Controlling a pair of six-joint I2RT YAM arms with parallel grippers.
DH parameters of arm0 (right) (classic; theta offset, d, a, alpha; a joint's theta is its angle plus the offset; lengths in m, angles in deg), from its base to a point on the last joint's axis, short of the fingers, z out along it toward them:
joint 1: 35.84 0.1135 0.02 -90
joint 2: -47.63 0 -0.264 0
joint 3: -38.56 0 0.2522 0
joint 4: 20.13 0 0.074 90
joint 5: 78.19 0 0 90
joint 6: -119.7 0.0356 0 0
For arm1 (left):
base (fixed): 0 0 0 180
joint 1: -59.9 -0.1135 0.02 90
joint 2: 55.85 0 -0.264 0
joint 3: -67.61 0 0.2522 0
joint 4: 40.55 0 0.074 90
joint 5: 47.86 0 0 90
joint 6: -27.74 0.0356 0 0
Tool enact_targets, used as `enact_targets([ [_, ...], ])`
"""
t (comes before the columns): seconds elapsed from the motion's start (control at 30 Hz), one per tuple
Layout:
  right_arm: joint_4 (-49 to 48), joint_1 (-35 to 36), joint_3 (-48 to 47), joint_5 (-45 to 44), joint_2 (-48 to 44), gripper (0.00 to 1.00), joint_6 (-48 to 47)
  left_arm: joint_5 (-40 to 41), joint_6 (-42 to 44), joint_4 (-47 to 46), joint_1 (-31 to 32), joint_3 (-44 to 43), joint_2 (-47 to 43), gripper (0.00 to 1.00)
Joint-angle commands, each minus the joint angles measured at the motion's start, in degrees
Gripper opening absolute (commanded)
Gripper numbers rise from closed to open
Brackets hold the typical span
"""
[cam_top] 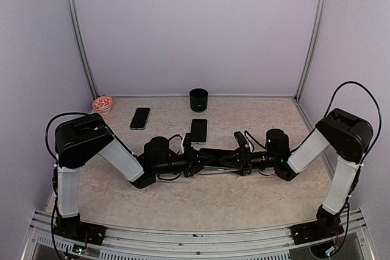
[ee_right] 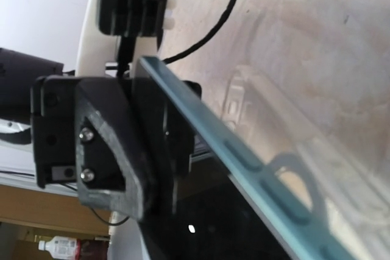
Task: Put the phone into the phone case
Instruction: Install the corner of the phone case on the phone case.
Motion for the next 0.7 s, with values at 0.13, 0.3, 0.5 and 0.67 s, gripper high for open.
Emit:
enact_targets([
  [0.13,-10.81,0.47,-0.26,4.12,0.89,0.59,2.39,-1.55,0.88,-0.58,0.27,-1.38,0.08,0.00],
  [0.3,-13.76,0.49,-0.34,4.59,1.65,0.53,4.13,-1.74,0.70,-0.49,0.05,-1.11,-0.03,0.00],
  [0.5,-15.50,0.45,-0.27,4.81,2.05,0.42,4.95,-1.91,0.69,-0.27,-0.26,-0.66,-0.21,0.01],
  [0.67,-18.76,0.38,0.41,4.94,3.26,0.33,6.51,-1.95,0.77,-0.05,-0.52,0.04,-0.92,0.09],
])
